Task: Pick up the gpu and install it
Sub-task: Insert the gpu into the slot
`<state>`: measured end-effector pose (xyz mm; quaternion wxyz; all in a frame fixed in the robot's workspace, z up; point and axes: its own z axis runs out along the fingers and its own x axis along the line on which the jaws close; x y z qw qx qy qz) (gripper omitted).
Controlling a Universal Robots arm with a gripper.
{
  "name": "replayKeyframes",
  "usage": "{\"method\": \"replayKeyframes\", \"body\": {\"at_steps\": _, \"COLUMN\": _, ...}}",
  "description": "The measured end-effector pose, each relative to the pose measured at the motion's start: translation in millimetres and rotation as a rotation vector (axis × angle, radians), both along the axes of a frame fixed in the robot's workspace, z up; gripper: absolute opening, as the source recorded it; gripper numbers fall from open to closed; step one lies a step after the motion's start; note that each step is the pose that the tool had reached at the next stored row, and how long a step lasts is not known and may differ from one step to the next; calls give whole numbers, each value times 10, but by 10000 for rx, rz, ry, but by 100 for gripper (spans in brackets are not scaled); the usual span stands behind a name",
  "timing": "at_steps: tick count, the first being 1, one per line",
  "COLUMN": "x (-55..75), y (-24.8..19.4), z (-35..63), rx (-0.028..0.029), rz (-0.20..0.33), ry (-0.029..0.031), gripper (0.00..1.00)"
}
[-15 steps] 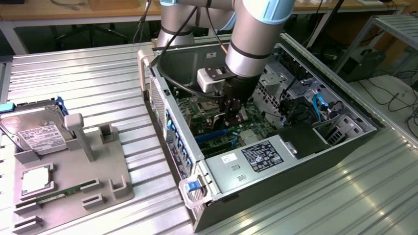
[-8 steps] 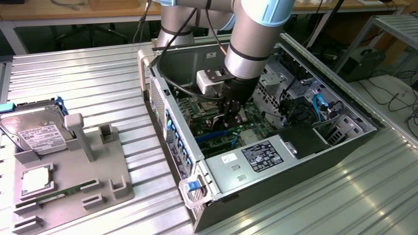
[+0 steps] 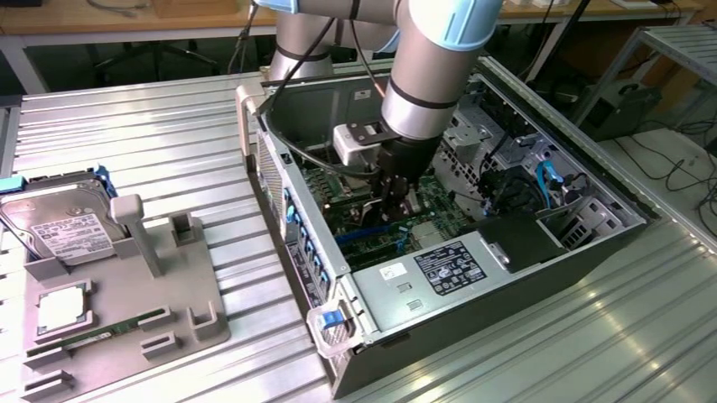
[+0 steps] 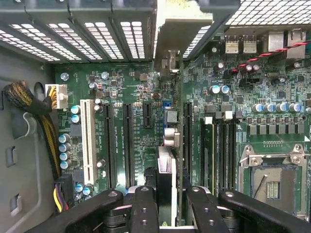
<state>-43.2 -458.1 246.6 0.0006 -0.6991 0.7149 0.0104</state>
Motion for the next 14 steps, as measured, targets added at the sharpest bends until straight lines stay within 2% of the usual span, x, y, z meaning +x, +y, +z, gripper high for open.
{"method": "replayKeyframes", "body": {"at_steps": 2, "x": -12, "y": 1, "z": -11, "rx": 71, "rz": 46, "ry": -2, "gripper": 28}}
{"method": "replayKeyframes", "body": {"at_steps": 3, "x": -12, "y": 1, "z": -15, "rx": 86, "rz": 57, "ry": -1, "gripper": 28}}
{"method": "replayKeyframes", "body": {"at_steps": 7, "x": -16, "y": -37, "z": -16, "rx": 98, "rz": 62, "ry": -1, "gripper": 28}}
{"method": "replayKeyframes", "body": {"at_steps": 10, "x": -16, "y": -41, "z": -16, "rx": 108, "rz": 61, "ry": -1, "gripper": 28}}
{"method": "replayKeyframes", "body": {"at_steps": 14, "x": -16, "y": -42, "z": -15, "rx": 193, "rz": 62, "ry": -2, "gripper": 28}}
